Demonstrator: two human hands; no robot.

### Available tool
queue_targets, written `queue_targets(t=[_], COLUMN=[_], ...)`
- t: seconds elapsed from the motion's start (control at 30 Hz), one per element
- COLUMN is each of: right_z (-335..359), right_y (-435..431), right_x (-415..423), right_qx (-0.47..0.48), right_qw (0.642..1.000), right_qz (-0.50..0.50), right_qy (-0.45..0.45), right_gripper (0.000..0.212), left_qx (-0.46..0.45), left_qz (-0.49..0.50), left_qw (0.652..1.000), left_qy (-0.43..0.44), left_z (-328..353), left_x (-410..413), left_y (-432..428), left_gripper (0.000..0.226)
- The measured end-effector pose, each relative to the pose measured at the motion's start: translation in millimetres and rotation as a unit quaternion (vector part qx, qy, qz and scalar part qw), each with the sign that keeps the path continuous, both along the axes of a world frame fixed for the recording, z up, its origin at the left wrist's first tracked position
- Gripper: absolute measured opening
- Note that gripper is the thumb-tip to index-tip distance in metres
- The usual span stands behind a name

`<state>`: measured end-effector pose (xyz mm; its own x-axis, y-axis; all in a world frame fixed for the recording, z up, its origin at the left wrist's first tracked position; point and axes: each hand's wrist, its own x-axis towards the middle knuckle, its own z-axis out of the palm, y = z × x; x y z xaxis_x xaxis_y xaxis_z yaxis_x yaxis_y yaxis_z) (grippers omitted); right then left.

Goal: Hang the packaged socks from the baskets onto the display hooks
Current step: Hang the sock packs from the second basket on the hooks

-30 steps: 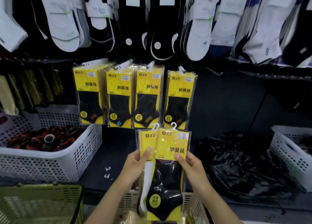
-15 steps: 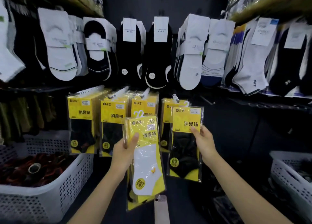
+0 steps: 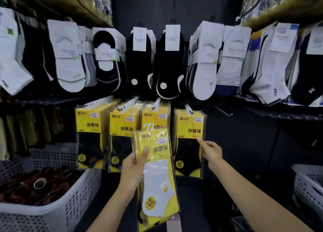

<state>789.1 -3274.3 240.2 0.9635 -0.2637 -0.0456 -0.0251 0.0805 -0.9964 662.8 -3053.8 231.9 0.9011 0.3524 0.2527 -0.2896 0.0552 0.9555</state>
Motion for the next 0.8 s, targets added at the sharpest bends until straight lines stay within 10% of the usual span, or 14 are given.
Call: queue_targets(t=[0.8], right_z=[10], right_y=[32], right_x=[-115], right_qx=[0.044], right_qw=[0.981], right_qz=[0.15], right_qy=[-0.118], right_gripper=[0.016], left_qx=[0.011], left_qz=[-0.06], left_qw=[0.998], left_qy=[-0.002], left_z=[15], left_x=[-33], left_y=[-20], left_gripper=[0.034])
